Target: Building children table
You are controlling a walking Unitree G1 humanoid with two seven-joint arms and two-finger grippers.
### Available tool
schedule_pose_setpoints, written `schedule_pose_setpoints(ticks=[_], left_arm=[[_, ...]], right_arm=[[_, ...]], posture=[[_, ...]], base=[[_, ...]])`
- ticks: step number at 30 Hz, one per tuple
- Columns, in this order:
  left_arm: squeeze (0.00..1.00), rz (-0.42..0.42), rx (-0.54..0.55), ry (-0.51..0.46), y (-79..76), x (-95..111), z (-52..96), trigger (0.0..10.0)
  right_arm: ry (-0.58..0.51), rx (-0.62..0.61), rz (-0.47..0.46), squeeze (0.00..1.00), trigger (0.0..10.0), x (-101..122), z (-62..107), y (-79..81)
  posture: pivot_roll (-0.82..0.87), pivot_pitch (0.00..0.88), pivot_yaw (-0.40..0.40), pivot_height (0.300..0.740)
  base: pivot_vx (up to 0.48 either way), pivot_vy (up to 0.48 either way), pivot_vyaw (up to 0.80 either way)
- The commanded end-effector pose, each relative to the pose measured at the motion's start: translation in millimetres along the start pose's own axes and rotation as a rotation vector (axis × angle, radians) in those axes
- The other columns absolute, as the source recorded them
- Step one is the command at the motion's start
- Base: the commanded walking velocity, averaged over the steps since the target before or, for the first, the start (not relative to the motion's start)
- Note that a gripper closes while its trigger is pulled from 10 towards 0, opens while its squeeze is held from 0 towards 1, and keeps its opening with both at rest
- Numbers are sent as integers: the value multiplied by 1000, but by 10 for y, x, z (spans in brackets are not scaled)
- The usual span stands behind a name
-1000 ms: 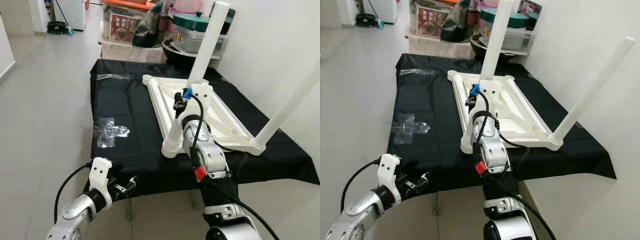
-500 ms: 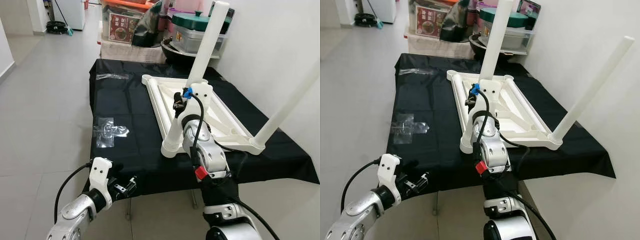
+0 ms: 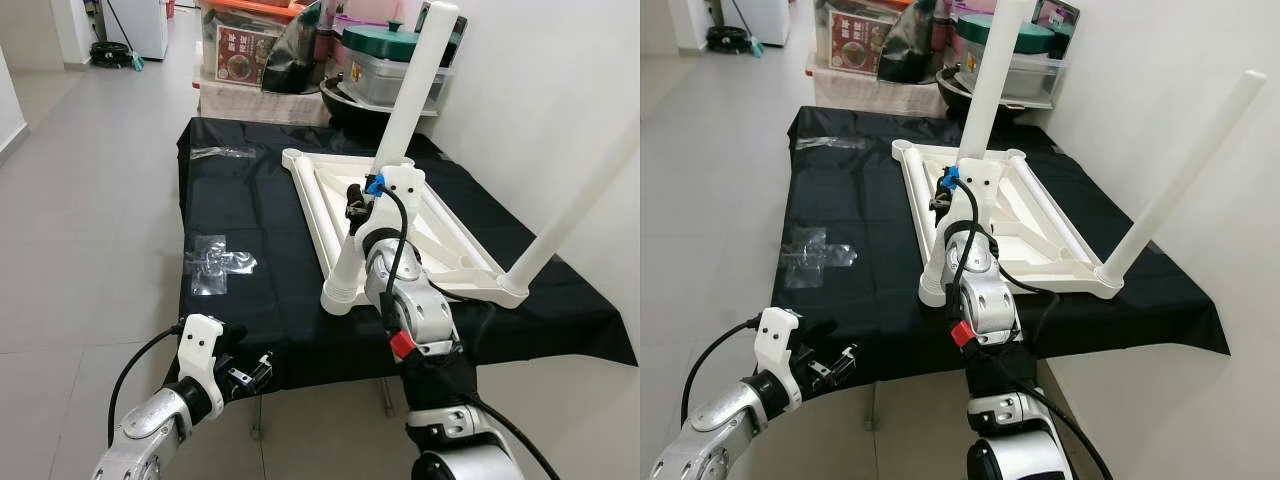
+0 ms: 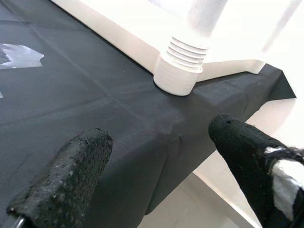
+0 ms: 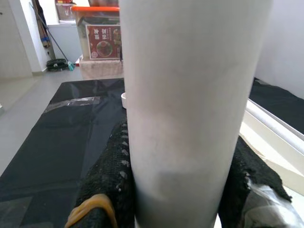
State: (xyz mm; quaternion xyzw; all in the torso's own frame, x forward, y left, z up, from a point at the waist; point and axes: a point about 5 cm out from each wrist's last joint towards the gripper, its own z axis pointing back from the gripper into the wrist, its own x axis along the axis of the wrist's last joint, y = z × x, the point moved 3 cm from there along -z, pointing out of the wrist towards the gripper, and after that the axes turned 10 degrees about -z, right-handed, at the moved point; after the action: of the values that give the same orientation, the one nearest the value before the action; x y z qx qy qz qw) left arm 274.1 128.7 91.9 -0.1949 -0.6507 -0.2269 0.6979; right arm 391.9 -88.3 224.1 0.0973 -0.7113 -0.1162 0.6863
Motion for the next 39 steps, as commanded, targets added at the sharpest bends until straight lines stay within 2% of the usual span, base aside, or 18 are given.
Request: schedule_pose_setpoints(ticks=[1, 4, 5, 6, 7, 8, 10, 22, 24, 26, 30, 33, 36, 37, 38, 39], left_arm=[[0, 7, -16, -19, -36, 25, -19, 10000], [0, 7, -17, -20, -38, 25, -20, 10000], [0, 7, -17, -20, -38, 25, -20, 10000], [0, 7, -17, -20, -38, 25, -20, 10000], [0, 7, -17, -20, -39, 25, -20, 10000], [0, 8, -17, -20, -41, 25, -21, 10000], [0, 8, -18, -20, -43, 23, -21, 10000], [0, 9, -19, -18, -43, 19, -20, 10000], [0, 8, -22, -17, -41, 18, -20, 10000], [0, 8, -22, -17, -41, 18, -20, 10000], [0, 9, -25, -17, -42, 19, -21, 10000], [0, 9, -25, -17, -42, 19, -22, 10000], [0, 9, -25, -16, -41, 18, -18, 10000], [0, 9, -25, -15, -40, 18, -16, 10000], [0, 9, -25, -15, -40, 18, -16, 10000], [0, 8, -25, -14, -36, 17, -14, 10000]], right_arm=[[36, -48, 5, 0, 10000, -63, -16, -127], [32, -47, 3, 0, 10000, -51, -16, -123], [30, -46, 1, 106, 10000, -45, -15, -122], [30, -46, 1, 106, 10000, -45, -15, -122], [28, -46, 0, 318, 10000, -41, -15, -122], [23, -47, 0, 965, 10000, -29, -14, -123], [15, -48, 0, 1000, 10000, -13, -13, -124], [-16, -32, -4, 1000, 10000, 71, 1, -98], [-34, 12, -13, 1000, 10000, 165, 14, -57], [-34, 12, -13, 1000, 10000, 165, 14, -57], [-37, 105, -8, 1000, 10000, 233, 12, -7], [-32, 133, 0, 1000, 10000, 243, 3, -12], [-25, 188, 55, 1000, 10000, 292, -66, -88], [-25, 198, 71, 867, 10000, 314, -98, -115], [-25, 198, 71, 867, 10000, 314, -98, -115], [-18, 205, 100, 255, 10000, 329, -152, -162]], posture=[[39, 0, -162, 740], [39, 0, -162, 740], [38, 0, -161, 740], [38, 0, -161, 740], [38, 0, -161, 740], [37, 0, -160, 740], [37, 0, -161, 740], [36, 0, -158, 740], [34, 0, -155, 740], [34, 0, -155, 740], [34, 0, -155, 740], [32, 0, -153, 740], [36, 0, -154, 740], [36, 0, -154, 740], [36, 0, -154, 740], [35, 0, -154, 740]], base=[[0, 0, 0], [0, 0, 0], [0, 0, 0], [0, 0, 0], [0, 0, 0], [0, 0, 0], [0, 0, 0], [0, 0, 0], [0, 0, 0], [0, 0, 0], [0, 0, 0], [0, 0, 0], [0, 0, 0], [0, 0, 0], [0, 0, 0], [0, 0, 0]])
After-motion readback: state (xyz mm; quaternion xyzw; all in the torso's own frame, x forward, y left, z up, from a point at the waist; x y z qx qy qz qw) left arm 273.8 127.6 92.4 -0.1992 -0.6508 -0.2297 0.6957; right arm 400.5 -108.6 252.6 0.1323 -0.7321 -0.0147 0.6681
